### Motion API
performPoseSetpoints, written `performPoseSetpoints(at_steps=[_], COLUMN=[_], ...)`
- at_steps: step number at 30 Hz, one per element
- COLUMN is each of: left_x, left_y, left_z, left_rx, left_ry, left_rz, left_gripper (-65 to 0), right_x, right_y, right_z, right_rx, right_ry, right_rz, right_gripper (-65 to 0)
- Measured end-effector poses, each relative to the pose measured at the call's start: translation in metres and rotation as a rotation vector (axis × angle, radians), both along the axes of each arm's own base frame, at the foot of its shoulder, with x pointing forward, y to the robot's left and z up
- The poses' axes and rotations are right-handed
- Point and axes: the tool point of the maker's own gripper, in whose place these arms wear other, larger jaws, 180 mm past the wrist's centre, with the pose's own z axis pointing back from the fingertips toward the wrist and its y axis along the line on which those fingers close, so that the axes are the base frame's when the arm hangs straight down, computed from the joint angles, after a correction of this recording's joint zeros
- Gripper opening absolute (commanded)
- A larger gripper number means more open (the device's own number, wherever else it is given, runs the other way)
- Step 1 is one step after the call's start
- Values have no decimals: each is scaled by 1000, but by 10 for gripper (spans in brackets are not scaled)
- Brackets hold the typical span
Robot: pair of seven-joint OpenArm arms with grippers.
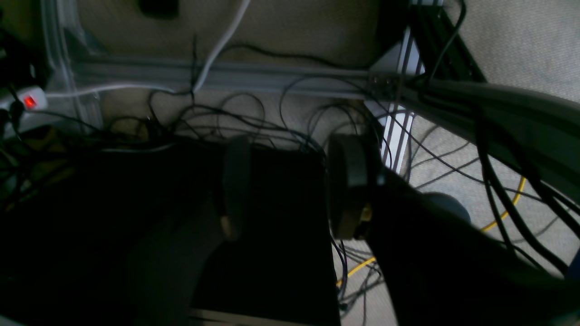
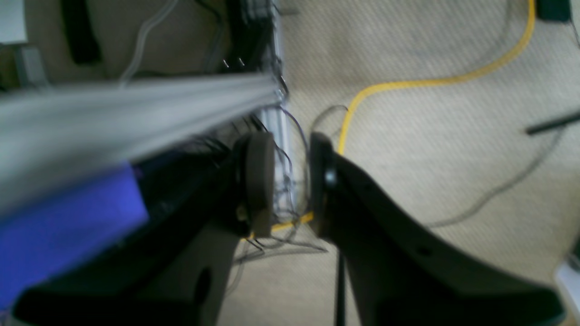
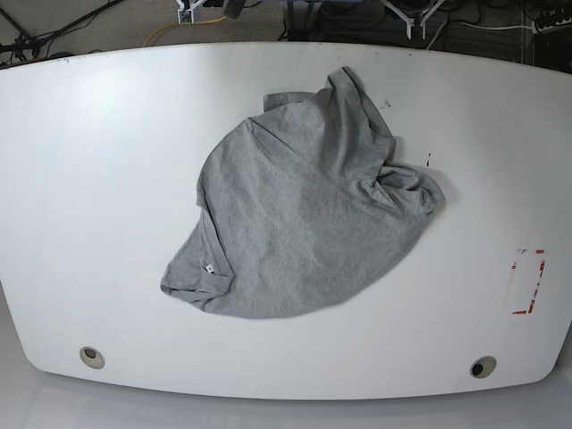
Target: Fold the T-shirt properly
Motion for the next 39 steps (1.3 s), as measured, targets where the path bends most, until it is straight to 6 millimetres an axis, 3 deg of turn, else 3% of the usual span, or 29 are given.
performPoseSetpoints(at_steps=[10,19,25,29,34,39], left_x=[-32,-46,-41,-41,-34,-16], left_y=[21,34,28,35,31,35], left_z=[32,95,136,165,194,233], left_rx=[46,82,76,107,103,137], left_ry=[-45,-151,-230,-261,-308,-389], left_rz=[-48,-151,-171,-192,-220,-234], left_gripper=[-401,-403,-403,-403,-403,-403], right_x=[-16,-45,-52,-53,-52,-33], right_y=[-4,-4,0,12,22,11], right_z=[30,73,110,143,172,212], right_rx=[-25,-59,-79,-74,-69,-84], right_ry=[-81,-126,-173,-222,-253,-341], right_rz=[24,-6,-3,-3,-7,-77], right_gripper=[-512,-512,-512,-512,-512,-512])
